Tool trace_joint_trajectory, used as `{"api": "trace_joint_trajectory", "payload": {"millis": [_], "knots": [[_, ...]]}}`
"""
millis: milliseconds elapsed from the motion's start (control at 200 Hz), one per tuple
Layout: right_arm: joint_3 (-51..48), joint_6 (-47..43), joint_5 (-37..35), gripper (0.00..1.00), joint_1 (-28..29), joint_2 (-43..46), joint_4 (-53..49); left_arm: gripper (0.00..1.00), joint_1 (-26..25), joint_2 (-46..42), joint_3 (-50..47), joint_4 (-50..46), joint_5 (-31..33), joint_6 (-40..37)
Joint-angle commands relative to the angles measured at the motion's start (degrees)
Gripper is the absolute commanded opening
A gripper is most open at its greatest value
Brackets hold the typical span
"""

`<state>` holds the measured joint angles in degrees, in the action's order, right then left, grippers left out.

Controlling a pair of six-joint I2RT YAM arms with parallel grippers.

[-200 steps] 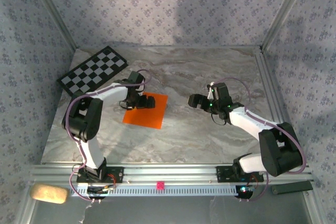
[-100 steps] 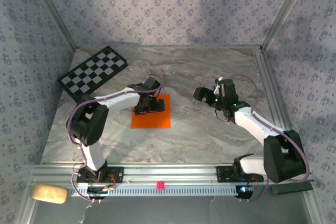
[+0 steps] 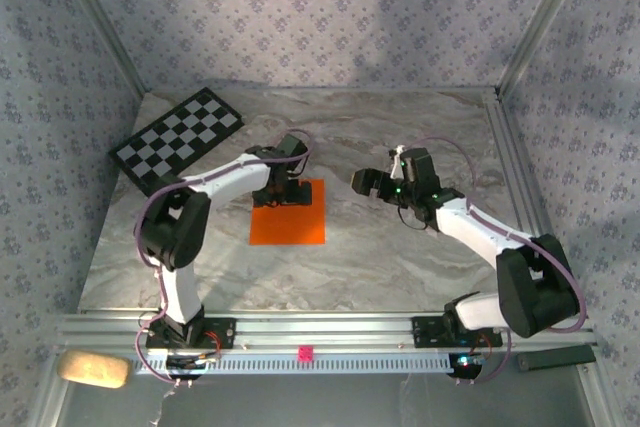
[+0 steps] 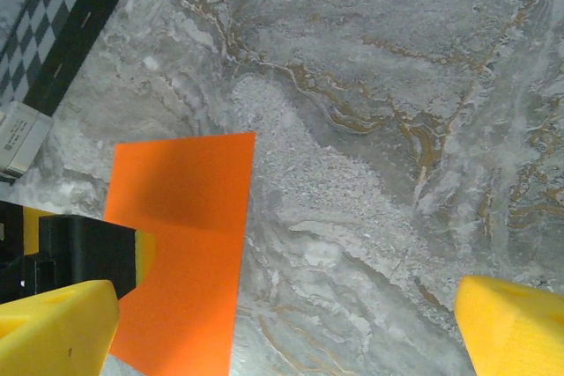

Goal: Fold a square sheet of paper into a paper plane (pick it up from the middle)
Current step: First fold the square sheet of paper in half at the center of the table.

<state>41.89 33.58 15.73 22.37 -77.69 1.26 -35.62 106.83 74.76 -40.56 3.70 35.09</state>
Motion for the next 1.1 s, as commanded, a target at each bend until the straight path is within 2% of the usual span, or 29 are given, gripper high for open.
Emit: {"api": "trace_joint_trajectory", "payload": {"millis": [0, 680, 1094], "knots": [[0.69, -1.54, -1.40, 1.00, 1.08, -0.36, -1.35, 0.97, 0.33, 1.40, 2.37, -5.05, -1.33, 1.14], [0.39, -1.68, -3.12, 1.00, 1.45, -0.94, -3.04, 0.99, -0.14, 6.99, 7.22, -8.26, -0.58, 1.32], [0.01, -1.05, -3.69, 1.00, 1.45, -1.15, -3.42, 0.99, -0.63, 9.75, 5.92, -7.20, -0.37, 1.87]]}}
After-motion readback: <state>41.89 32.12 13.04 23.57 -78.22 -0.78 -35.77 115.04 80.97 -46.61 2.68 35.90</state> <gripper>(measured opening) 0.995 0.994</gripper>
